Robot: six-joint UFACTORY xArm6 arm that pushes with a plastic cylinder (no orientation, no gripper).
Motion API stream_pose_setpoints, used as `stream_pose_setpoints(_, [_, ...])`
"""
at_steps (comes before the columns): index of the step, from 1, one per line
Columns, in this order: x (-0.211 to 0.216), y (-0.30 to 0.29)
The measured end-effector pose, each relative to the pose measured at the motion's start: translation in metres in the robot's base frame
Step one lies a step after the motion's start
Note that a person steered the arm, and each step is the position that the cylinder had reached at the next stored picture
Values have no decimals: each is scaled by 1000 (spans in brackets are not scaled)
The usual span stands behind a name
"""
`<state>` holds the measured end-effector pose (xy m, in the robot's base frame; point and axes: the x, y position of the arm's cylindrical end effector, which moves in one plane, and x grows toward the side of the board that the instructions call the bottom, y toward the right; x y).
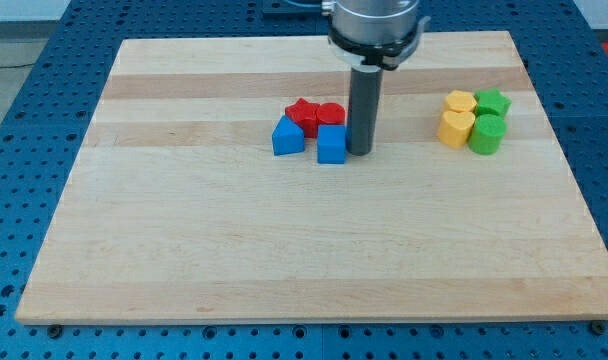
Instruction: Adjust the group of red and blue blocks at the center of the board
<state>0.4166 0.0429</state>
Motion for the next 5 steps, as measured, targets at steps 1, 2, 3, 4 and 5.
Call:
stream_pose_setpoints(1, [0, -13])
stream_pose_setpoints(2, [17, -13])
stream_pose_setpoints(3, [49, -21])
stream_pose_setpoints(4, [46, -36])
stream_pose_setpoints(5, [35, -39])
